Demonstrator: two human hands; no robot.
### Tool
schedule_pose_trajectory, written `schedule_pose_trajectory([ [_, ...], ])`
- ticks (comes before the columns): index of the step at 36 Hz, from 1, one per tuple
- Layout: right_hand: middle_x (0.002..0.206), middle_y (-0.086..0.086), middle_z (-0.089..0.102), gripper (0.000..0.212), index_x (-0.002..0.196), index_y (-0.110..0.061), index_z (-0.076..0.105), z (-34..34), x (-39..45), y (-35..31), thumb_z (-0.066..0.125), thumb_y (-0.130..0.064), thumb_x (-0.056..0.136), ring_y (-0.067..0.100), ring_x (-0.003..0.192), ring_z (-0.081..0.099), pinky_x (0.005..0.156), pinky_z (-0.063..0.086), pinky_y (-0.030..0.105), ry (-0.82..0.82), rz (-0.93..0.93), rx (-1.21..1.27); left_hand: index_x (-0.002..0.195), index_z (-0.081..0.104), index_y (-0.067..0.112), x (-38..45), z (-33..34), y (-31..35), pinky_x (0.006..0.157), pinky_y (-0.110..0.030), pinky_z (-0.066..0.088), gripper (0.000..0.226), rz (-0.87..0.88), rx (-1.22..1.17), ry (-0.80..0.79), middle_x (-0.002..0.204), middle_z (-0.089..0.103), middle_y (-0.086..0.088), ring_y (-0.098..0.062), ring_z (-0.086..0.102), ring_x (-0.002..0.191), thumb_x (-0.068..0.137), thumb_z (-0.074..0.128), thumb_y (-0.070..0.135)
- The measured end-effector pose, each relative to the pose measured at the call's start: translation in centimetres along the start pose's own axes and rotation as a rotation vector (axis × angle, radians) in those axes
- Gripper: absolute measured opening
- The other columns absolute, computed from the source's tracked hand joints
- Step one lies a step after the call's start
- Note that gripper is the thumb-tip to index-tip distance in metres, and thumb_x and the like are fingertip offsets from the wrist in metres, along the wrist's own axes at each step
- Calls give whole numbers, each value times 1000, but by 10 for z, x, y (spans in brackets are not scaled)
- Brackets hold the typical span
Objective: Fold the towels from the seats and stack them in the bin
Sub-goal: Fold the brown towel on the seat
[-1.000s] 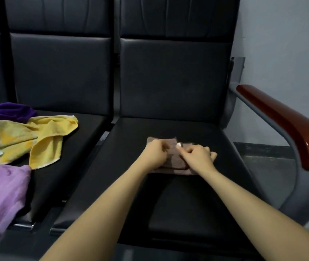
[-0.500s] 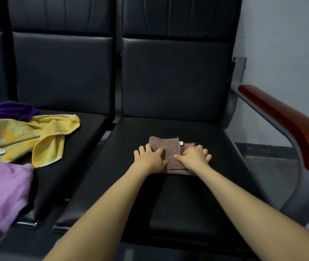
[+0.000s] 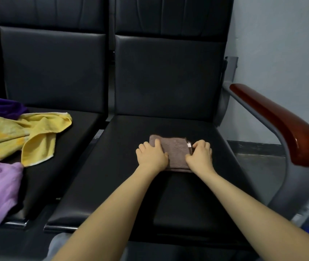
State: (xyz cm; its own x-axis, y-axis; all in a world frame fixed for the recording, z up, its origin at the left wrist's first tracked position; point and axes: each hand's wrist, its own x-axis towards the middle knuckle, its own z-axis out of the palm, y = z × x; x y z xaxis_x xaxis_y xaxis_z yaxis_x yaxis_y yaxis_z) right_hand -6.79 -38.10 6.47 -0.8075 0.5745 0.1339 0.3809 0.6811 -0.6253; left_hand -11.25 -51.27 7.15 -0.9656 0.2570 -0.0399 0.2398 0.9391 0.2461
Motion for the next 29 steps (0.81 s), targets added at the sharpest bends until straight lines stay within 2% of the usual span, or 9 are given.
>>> schedule_pose_trajectory([
  [1,126,9,43,41,120,-10,46,1,-1,0,65,-18,85,23,115,46,96,42,33,27,7,-90,138,28,18,0,1,0,98,-39,30,51,8,17,13,130,40,-18,-32,38,118,96,38,46],
  [3,131,12,42,51,129,-8,42,2,-4,0,60,-32,89,27,122,42,103,37,38,62,27,-223,139,27,19,1,2,0,98,-39,30,52,24,26,22,131,39,-18,-32,39,117,96,38,47],
  [7,139,15,36,78,138,-3,35,4,-3,2,49,-61,88,30,128,37,106,31,40,30,100,-362,142,23,21,4,3,-2,99,-42,30,57,7,35,19,132,40,-19,-34,40,119,95,38,49],
  [10,138,16,38,89,138,-1,37,5,4,0,41,-72,84,31,126,37,105,30,41,29,118,-397,143,23,18,7,5,-3,98,-42,30,56,-21,12,72,129,46,-19,-35,44,117,97,35,48],
  [13,135,17,41,86,135,0,42,5,11,-3,34,-71,88,31,125,38,104,30,41,36,136,-427,142,26,12,11,8,-3,96,-41,33,56,-48,10,117,127,51,-18,-35,49,115,98,35,46],
  [18,132,18,44,83,131,1,45,13,15,-3,36,-69,88,31,121,40,101,31,39,6,134,-565,135,34,-1,20,18,-1,94,-38,37,59,-89,7,163,126,55,-16,-31,56,111,98,40,45],
  [24,129,14,47,60,118,-9,60,20,18,-13,36,-59,95,29,119,41,99,31,39,-64,81,-567,116,41,5,27,19,-4,80,-35,40,41,-41,-15,198,115,59,-11,-29,62,99,98,42,42],
  [29,127,12,49,48,122,-9,54,14,15,-16,39,-47,98,28,116,46,96,37,38,-55,-10,-491,115,38,6,27,16,-4,63,-34,41,38,11,-2,239,110,58,-11,-28,64,90,100,39,41],
])
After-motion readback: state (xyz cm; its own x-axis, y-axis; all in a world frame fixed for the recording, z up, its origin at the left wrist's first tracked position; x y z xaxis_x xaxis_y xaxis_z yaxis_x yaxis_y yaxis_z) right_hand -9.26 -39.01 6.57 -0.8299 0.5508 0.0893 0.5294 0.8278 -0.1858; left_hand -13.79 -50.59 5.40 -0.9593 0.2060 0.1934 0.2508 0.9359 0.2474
